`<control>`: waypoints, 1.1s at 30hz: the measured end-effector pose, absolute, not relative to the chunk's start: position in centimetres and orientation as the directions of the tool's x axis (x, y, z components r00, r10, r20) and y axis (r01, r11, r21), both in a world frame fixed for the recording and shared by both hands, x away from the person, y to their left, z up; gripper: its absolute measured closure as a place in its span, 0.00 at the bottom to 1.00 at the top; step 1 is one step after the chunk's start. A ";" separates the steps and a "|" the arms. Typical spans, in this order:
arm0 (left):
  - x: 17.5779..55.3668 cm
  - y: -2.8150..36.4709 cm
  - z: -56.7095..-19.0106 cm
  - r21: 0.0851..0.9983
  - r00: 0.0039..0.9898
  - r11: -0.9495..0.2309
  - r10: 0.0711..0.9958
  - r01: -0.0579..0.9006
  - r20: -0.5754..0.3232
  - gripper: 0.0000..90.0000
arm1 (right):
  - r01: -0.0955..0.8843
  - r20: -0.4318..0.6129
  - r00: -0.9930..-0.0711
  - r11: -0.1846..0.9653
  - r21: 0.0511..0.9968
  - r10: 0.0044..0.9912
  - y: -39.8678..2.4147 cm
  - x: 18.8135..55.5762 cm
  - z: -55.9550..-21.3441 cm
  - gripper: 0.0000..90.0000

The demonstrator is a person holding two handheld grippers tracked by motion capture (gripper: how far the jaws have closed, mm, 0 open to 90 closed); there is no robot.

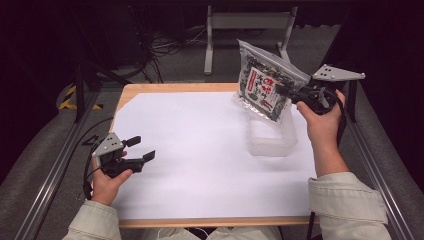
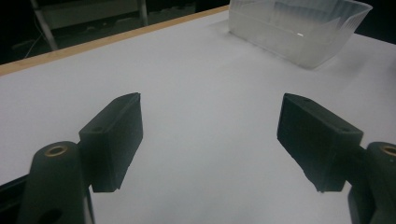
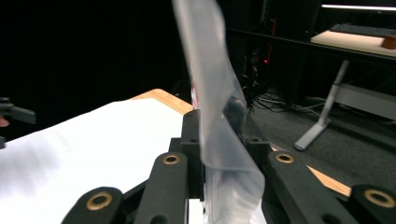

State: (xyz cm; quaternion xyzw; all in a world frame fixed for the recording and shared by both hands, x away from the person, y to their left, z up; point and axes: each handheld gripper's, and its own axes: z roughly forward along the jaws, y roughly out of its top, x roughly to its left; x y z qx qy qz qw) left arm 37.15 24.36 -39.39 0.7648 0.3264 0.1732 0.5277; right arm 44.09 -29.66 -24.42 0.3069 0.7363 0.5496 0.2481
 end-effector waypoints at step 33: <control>37.3 24.4 -39.4 0.912 0.750 -0.261 0.658 0.315 -0.070 0.24 | 0.220 -0.029 -0.591 0.196 0.956 0.806 -32.5 44.6 -25.5 0.85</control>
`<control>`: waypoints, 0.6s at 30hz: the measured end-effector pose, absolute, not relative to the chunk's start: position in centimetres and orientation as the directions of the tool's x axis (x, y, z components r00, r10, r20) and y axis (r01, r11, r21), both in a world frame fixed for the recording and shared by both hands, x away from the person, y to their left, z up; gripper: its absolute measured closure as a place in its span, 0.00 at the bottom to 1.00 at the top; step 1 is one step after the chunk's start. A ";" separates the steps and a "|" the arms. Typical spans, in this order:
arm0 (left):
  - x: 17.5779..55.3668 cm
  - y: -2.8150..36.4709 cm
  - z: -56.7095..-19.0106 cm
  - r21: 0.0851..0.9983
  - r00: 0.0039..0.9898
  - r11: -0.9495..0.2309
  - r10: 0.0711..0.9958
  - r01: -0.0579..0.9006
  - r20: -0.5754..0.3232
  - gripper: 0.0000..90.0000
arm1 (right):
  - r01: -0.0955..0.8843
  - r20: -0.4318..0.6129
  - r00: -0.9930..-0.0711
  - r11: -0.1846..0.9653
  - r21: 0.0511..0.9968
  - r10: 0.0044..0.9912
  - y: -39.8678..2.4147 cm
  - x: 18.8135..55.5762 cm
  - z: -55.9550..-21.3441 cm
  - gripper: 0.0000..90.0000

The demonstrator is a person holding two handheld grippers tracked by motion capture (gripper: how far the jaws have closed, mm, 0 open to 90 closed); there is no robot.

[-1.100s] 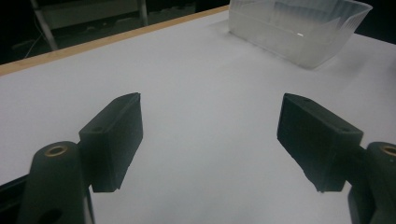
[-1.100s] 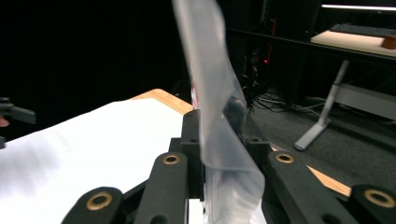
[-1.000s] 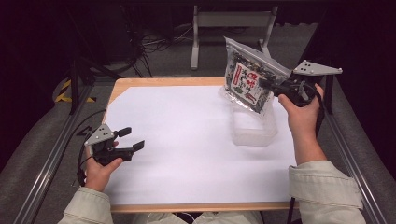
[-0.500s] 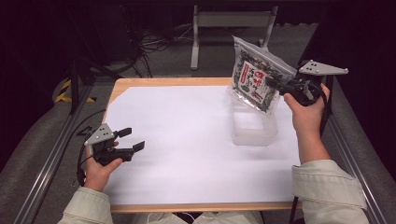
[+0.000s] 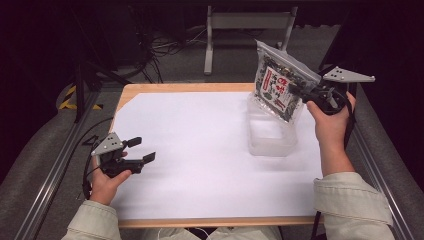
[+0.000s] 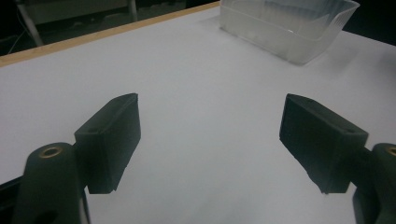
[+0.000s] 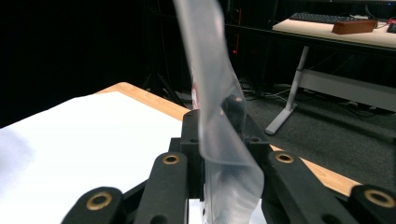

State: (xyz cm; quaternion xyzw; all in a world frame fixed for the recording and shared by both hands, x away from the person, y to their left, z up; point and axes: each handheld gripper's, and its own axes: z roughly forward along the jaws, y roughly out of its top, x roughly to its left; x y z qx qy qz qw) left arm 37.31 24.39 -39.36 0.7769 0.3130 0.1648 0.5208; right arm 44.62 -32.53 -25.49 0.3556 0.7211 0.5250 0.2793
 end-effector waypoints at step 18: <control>37.2 24.5 -39.3 0.914 0.740 -0.252 0.668 0.319 -0.074 0.24 | 0.247 -0.006 -0.566 0.177 0.953 0.824 -32.9 45.0 -27.0 0.85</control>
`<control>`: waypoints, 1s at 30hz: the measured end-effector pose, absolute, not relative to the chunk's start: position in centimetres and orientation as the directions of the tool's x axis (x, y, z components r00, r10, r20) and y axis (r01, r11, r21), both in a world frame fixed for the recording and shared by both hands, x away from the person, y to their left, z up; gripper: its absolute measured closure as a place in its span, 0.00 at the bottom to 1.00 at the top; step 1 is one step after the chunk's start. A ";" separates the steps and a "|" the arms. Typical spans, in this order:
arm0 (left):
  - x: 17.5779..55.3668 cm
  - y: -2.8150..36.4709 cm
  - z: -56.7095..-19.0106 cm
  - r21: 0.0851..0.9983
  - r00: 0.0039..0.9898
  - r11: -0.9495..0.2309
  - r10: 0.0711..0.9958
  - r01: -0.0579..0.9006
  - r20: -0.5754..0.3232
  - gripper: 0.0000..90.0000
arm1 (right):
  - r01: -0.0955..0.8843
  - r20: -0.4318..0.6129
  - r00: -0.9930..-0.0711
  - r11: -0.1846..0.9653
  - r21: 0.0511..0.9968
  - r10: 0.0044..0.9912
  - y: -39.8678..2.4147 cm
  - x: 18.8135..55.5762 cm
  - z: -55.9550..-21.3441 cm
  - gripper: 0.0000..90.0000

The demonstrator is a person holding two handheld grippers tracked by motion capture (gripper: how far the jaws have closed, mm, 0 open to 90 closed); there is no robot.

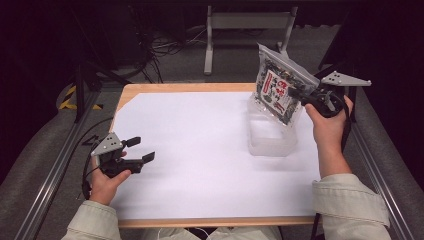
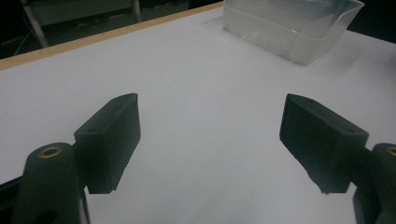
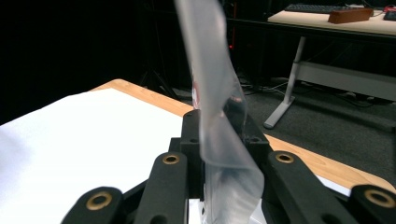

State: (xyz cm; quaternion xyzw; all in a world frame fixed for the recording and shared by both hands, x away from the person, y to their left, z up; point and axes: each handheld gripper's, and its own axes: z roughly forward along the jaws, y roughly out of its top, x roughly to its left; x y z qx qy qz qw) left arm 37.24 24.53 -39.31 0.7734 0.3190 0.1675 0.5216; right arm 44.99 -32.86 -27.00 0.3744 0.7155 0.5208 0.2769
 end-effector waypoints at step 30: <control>37.4 24.3 -39.6 0.906 0.743 -0.266 0.665 0.328 -0.074 0.24 | 0.364 0.051 -0.570 0.196 0.911 0.820 -33.0 45.5 -31.0 0.85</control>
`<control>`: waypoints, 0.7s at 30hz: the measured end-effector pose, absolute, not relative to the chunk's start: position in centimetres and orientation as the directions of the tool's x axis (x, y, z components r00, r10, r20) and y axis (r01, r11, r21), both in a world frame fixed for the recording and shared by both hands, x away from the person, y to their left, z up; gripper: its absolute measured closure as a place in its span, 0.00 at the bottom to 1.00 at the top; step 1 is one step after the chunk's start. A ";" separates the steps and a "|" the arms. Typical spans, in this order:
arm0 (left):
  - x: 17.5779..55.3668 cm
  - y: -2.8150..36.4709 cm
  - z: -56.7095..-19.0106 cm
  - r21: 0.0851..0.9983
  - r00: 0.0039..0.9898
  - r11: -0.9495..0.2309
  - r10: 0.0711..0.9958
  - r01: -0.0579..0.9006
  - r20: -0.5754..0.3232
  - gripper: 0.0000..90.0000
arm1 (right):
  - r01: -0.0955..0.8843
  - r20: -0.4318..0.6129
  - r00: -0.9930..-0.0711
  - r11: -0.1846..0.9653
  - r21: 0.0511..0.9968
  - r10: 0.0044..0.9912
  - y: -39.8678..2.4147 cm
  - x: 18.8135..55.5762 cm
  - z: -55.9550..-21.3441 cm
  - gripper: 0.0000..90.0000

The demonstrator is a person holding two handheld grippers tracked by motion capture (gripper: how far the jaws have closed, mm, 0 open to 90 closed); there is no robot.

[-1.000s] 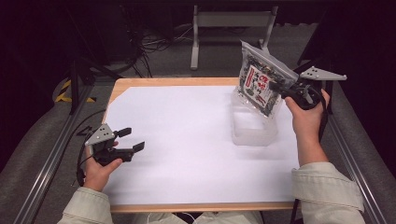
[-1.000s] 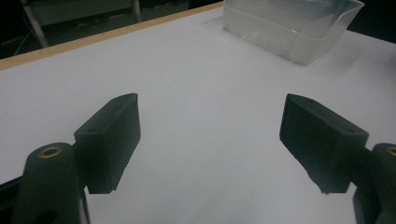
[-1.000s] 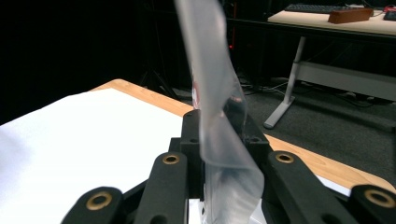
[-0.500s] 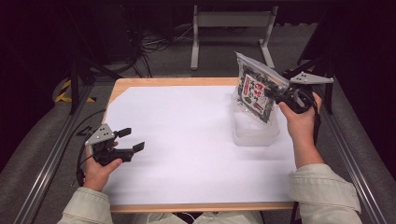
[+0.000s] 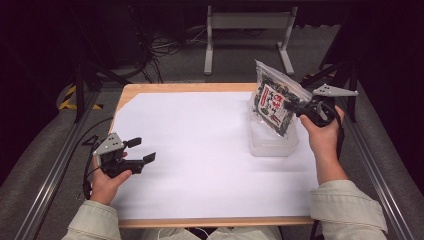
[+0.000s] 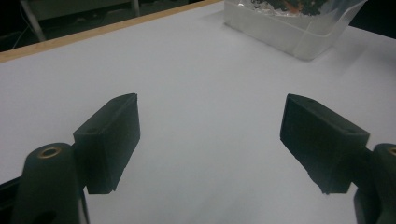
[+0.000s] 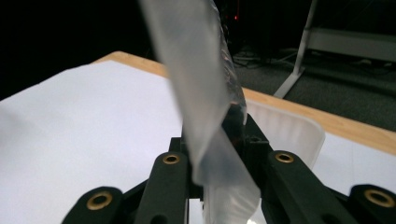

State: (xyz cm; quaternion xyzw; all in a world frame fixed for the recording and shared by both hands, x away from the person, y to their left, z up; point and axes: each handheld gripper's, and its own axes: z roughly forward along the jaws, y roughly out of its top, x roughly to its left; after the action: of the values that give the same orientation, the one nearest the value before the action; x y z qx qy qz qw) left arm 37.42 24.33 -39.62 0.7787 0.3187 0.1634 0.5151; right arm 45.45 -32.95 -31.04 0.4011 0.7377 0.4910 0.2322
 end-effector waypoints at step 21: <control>37.4 24.3 -39.7 0.903 0.744 -0.272 0.664 0.333 -0.074 0.23 | 0.387 0.161 -0.532 0.070 0.919 0.831 -34.8 45.8 -33.1 0.85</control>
State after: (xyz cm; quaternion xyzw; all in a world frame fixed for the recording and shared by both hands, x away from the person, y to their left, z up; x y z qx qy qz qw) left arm 37.42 24.27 -39.72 0.7809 0.3190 0.1616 0.5122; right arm 45.80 -34.80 -33.15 0.4350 0.7002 0.5252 0.2113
